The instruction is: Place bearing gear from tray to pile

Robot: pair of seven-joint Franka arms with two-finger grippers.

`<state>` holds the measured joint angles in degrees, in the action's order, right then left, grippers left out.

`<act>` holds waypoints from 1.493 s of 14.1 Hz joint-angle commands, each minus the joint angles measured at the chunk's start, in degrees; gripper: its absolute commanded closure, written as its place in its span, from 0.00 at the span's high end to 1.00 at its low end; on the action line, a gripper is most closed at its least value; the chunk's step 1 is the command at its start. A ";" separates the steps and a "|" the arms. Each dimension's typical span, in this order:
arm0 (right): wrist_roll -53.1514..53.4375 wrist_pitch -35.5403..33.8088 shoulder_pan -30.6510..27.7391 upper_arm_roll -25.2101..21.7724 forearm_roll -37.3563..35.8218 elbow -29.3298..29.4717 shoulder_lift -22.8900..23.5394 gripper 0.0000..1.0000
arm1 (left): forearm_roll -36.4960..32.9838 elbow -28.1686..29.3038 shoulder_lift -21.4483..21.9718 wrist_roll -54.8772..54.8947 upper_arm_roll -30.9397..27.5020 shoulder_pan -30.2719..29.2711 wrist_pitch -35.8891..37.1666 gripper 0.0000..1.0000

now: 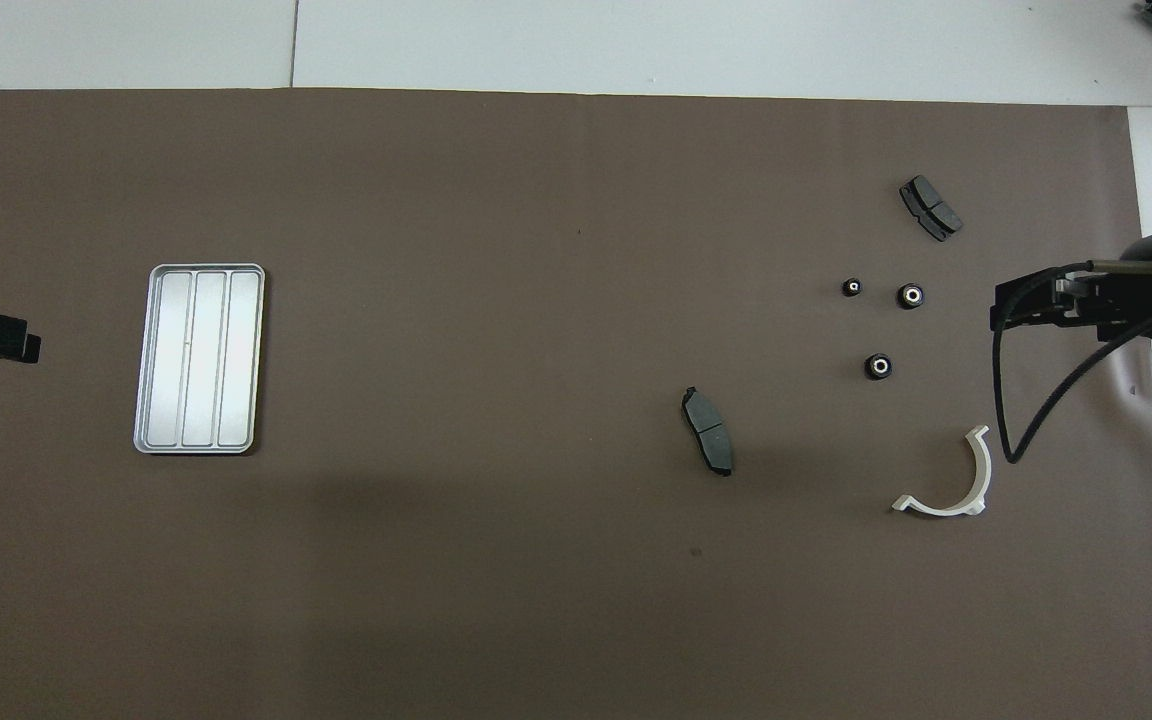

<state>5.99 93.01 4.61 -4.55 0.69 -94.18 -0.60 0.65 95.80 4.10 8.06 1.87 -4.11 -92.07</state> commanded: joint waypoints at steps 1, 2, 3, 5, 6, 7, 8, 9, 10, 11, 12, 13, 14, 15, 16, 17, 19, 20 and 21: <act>-3.34 -5.37 -0.92 0.24 -0.34 4.62 0.86 1.00 | -1.44 1.14 1.26 0.64 -0.02 0.24 -0.65 1.00; -3.70 -5.47 -0.92 0.24 -1.21 4.53 0.77 1.00 | -1.44 1.14 1.26 0.47 -0.02 0.24 -0.65 1.00; -3.70 -5.47 -0.75 0.24 -2.26 4.36 0.77 1.00 | -1.44 1.14 1.26 0.55 -0.02 0.24 -0.65 1.00; -3.70 -4.68 -1.10 0.33 -2.45 3.31 0.25 1.00 | -1.36 1.23 1.35 0.38 0.06 0.33 -0.48 1.00; -3.88 -4.68 -1.10 0.33 -2.54 2.96 0.07 1.00 | -1.36 1.23 1.44 0.38 0.06 0.24 0.04 1.00; -4.49 -4.77 -1.10 0.33 -2.71 2.95 0.07 1.00 | -1.36 1.31 1.44 0.38 0.06 0.24 0.14 1.00; -4.76 -4.77 -1.27 0.33 -2.71 2.95 0.07 1.00 | -1.36 1.31 1.44 0.38 0.06 0.24 0.14 1.00; -4.76 -4.77 -1.27 0.24 -3.24 2.95 0.07 1.00 | -1.36 1.31 1.44 0.38 0.06 0.24 0.14 1.00; -4.76 -4.86 -1.19 0.24 -3.59 2.95 0.07 1.00 | -1.36 1.31 1.44 0.38 0.06 0.33 0.22 1.00; -4.85 -5.03 -1.27 0.33 -3.59 2.95 0.07 1.00 | -1.36 1.31 1.44 0.38 0.06 0.33 0.22 1.00; -4.85 -5.47 -1.19 0.42 -3.51 2.95 0.07 1.00 | -1.36 1.31 1.44 0.38 0.06 0.33 0.22 1.00; -4.85 -5.56 -1.10 0.59 -3.59 3.04 0.07 1.00 | -1.36 1.31 1.44 0.38 0.06 0.33 0.22 1.00; -5.02 -5.82 -1.01 0.59 -3.59 3.30 0.07 1.00 | -1.36 1.31 1.44 0.38 0.06 0.33 0.22 1.00; -6.07 -6.35 -1.10 0.59 -3.59 3.74 0.16 1.00 | -1.36 1.31 1.44 0.38 0.06 0.33 0.22 1.00; -7.12 -6.35 -1.10 0.51 -3.68 3.74 0.16 1.00 | -1.36 1.31 1.53 0.38 0.06 0.33 0.22 1.00; -7.39 -6.27 -1.10 0.51 -3.77 3.74 0.16 1.00 | -1.36 1.40 1.53 0.38 0.06 0.24 0.22 1.00; -7.22 -6.18 -1.27 0.59 -3.59 3.74 0.16 1.00 | -1.36 1.40 1.53 0.46 0.06 0.33 0.14 1.00; -7.31 -6.35 -1.27 0.59 -3.59 3.74 0.16 1.00 | -1.36 1.40 1.53 0.46 0.06 0.33 -0.04 1.00; -7.31 -6.35 -1.27 0.59 -3.59 3.74 0.16 1.00 | -1.36 1.40 1.53 0.55 0.06 0.24 -0.21 1.00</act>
<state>0.38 87.79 4.13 -4.46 -2.13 -90.88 -0.29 0.64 95.81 4.12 8.08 1.95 -4.11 -92.03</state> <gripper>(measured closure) 0.000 0.000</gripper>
